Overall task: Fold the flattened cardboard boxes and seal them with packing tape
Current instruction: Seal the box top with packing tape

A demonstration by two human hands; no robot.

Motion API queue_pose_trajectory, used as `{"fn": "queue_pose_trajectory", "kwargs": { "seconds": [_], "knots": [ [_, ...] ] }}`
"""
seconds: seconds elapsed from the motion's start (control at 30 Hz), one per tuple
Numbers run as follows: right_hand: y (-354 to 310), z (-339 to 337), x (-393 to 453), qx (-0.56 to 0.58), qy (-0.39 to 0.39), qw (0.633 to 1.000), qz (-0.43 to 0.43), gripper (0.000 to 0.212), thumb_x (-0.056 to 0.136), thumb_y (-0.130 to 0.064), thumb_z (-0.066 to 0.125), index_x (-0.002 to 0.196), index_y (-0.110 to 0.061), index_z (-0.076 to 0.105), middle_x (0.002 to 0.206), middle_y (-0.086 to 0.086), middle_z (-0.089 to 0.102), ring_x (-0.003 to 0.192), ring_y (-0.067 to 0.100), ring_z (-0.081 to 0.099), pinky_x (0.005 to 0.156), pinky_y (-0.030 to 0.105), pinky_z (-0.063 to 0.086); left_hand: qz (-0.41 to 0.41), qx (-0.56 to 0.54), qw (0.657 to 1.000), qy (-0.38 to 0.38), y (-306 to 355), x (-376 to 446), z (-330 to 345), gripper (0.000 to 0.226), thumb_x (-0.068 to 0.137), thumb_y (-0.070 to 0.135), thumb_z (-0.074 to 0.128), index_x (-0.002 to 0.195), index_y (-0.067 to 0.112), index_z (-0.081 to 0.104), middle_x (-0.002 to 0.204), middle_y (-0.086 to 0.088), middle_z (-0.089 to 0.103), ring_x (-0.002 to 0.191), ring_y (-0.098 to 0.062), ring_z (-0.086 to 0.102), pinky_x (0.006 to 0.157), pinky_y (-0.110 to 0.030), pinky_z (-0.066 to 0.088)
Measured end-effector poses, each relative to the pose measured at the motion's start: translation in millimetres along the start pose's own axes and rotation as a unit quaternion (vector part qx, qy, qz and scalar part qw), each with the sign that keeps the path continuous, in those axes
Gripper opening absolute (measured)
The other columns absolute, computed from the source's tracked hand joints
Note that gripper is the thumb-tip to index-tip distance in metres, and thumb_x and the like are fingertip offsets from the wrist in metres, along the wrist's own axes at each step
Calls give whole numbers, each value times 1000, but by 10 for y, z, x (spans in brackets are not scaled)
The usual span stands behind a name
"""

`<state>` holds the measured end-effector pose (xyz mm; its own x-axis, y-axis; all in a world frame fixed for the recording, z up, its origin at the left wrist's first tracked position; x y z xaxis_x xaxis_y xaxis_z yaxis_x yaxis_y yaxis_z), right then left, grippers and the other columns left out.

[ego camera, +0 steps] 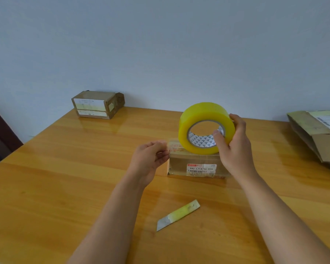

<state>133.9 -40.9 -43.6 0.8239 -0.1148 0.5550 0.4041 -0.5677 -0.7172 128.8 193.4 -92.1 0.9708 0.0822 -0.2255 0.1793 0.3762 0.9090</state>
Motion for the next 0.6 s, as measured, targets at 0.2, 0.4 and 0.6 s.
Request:
{"fn": "queue_pose_trajectory", "kwargs": {
  "seconds": [0.2,0.4,0.6],
  "knots": [
    [15,6,-1,6,-28,999,36,56,88,-33,72,132,-18,40,89,-14,57,79,2,59,64,20,45,-12,-37,999,10,-20,-13,-35,16,97,4,53,103,-2,66,80,-10,63,67,-16,63,63,-25,56],
    [-10,34,6,-4,-46,998,49,60,85,-34,76,132,-20,40,87,-16,58,77,-2,58,62,16,44,-4,3,1000,-4,-25,-7,-20,3,95,8,60,96,5,61,68,-2,59,65,-16,60,61,-26,54],
    [-73,42,0,-15,-54,997,46,38,90,-35,70,117,-24,45,84,6,63,74,16,62,64,33,50,20,8,1000,18,9,28,-61,5,95,8,61,94,4,63,71,-3,58,63,-15,63,61,-26,56]
  ]
}}
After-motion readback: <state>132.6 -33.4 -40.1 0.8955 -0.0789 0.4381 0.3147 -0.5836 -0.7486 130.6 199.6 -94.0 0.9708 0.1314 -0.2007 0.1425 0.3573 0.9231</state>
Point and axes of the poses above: each hand's wrist, its own x-axis towards the middle knuckle, its own z-axis out of the palm, y = z × x, the point moved 6 cm from there along x, towards the middle knuckle
